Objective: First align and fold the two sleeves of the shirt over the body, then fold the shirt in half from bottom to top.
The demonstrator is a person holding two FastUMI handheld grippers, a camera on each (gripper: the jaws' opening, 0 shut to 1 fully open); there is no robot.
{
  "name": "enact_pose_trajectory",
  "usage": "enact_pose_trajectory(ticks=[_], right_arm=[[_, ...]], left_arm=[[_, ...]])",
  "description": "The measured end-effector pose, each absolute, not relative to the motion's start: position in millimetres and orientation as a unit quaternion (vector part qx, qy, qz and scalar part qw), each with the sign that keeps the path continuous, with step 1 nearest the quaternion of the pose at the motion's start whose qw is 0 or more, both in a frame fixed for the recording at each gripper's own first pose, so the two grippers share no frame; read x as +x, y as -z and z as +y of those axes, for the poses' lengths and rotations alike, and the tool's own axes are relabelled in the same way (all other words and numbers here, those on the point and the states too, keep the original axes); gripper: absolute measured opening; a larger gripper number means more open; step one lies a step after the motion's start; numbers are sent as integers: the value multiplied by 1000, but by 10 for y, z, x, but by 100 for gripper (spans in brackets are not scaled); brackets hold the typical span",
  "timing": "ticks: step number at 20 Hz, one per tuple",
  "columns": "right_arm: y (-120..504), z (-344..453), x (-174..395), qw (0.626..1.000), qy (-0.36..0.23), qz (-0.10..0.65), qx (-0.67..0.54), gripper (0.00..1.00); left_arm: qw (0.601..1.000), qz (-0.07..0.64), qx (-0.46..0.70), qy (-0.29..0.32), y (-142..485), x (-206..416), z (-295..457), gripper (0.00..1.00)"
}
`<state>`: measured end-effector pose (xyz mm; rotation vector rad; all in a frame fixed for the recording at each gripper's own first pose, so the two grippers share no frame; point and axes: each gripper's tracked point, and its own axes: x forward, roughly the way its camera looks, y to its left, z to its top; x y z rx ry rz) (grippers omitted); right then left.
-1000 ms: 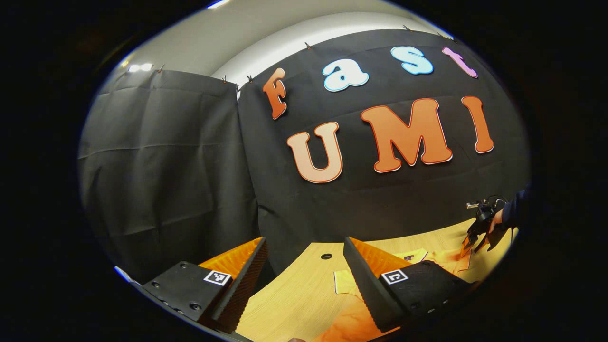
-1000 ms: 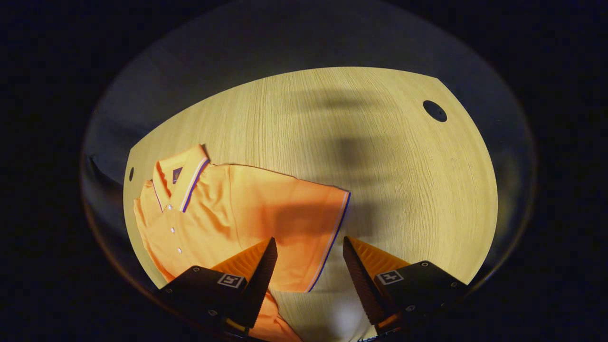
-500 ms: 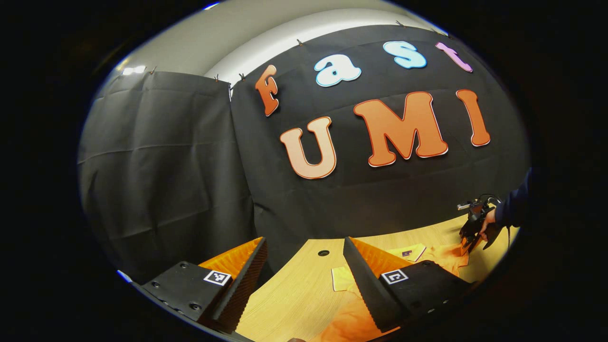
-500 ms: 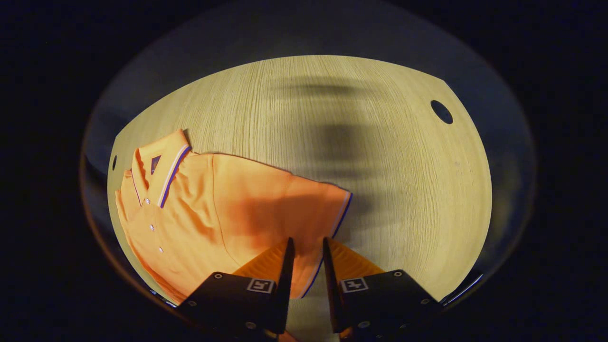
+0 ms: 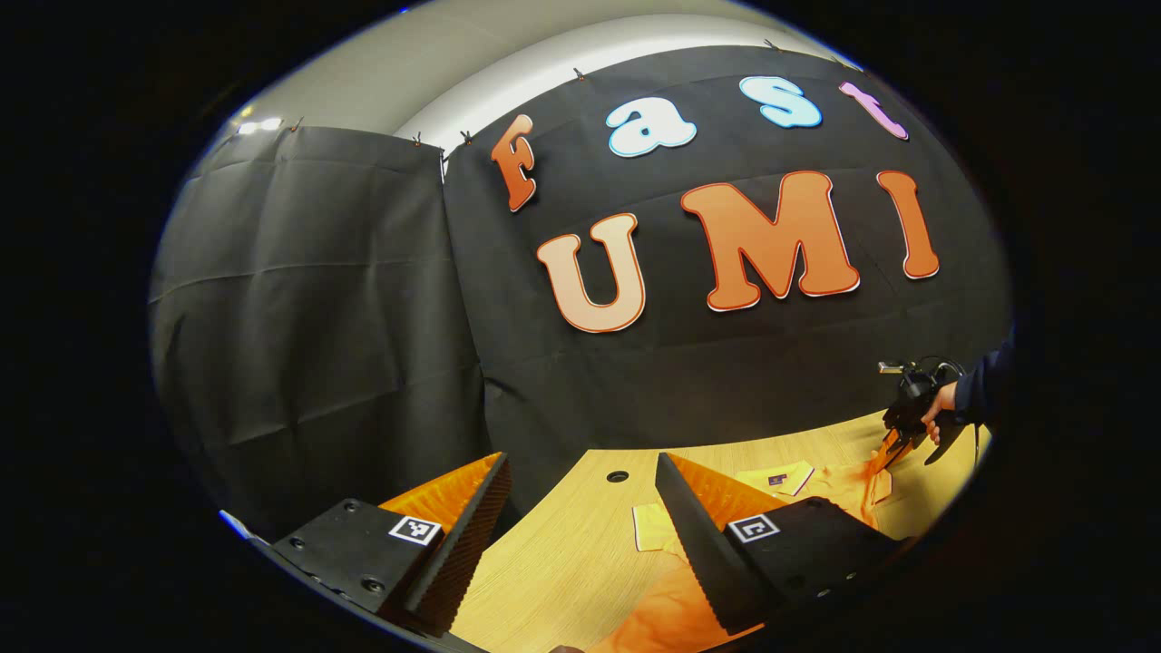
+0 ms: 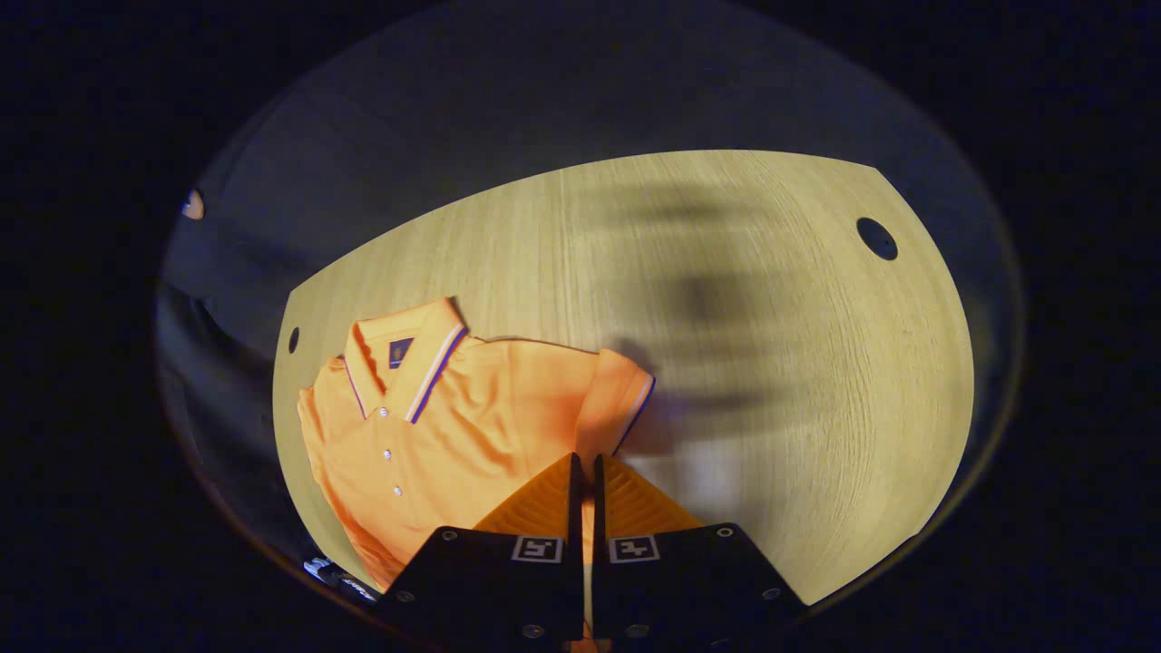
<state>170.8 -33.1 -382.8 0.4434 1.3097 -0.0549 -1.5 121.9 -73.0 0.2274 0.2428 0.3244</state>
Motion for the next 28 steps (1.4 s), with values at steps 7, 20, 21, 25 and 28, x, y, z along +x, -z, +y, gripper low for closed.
enact_pose_trajectory(ticks=[7,20,21,25,28], right_arm=[[3488,315,1881,773,-39,604,191,4],[2790,702,2018,812,-108,531,216,40],[2662,682,2014,822,-108,515,216,48],[2196,669,1974,859,-97,448,228,79],[1897,589,1896,885,-67,397,234,91]], left_arm=[[969,134,112,-173,847,-112,1286,99],[967,144,90,-190,964,-193,1550,99],[969,148,83,-182,1019,-141,1561,100],[975,163,52,-145,1224,195,1678,100],[976,186,37,-106,1402,508,1762,99]])
